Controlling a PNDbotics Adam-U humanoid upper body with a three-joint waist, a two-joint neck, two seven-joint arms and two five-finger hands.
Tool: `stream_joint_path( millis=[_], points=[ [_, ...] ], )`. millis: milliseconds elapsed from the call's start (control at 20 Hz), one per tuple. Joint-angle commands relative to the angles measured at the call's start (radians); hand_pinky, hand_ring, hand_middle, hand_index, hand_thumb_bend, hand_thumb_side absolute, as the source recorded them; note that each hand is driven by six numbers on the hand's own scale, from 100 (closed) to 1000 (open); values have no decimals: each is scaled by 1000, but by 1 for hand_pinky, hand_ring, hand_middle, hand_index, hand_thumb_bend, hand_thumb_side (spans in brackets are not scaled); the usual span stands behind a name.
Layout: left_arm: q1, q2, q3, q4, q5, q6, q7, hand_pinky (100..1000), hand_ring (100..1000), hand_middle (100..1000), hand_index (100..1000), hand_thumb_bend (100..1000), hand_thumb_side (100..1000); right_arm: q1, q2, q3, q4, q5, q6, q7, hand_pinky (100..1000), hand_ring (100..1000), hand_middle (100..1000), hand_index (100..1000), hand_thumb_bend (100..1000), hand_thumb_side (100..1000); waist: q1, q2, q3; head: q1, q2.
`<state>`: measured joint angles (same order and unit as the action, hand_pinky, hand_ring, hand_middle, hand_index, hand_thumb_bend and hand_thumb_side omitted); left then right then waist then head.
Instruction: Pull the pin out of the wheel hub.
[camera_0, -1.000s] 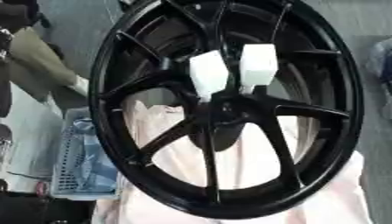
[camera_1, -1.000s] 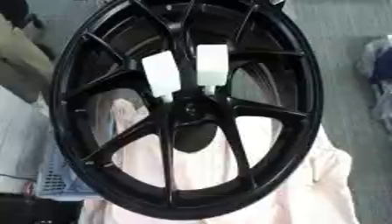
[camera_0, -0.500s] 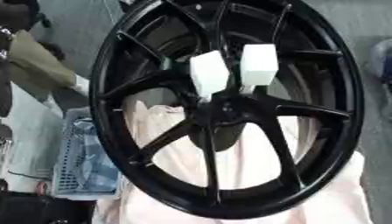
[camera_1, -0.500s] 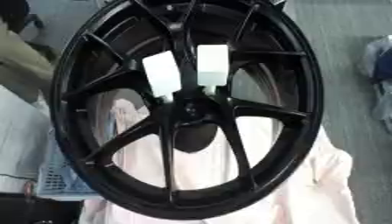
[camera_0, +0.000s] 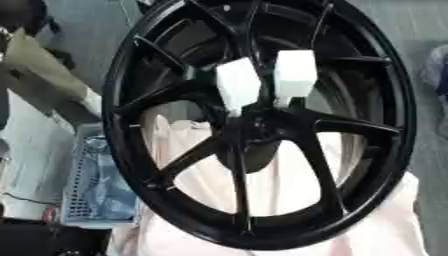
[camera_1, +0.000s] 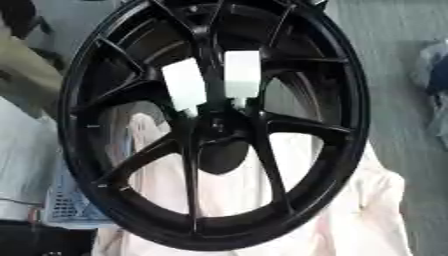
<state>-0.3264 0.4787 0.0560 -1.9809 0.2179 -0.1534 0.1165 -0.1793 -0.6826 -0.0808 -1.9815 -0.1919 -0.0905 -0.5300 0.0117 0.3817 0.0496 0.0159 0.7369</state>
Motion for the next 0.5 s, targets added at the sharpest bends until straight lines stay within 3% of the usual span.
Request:
stream_joint_path(
  millis=[50,500],
  points=[
    [-28,92,-3,-19,-24,-24,-6,832,750,584,761,100,684,0,-32,-15,-18,2,-2,-3,730,752,728,782,100,544,2,-34,0,0,3],
    [-121,269,-37,-19,-73,-76,-30,823,747,598,767,100,637,15,-37,-18,-18,10,-4,-6,730,752,727,782,100,544,8,-38,2,-7,11]
  ],
)
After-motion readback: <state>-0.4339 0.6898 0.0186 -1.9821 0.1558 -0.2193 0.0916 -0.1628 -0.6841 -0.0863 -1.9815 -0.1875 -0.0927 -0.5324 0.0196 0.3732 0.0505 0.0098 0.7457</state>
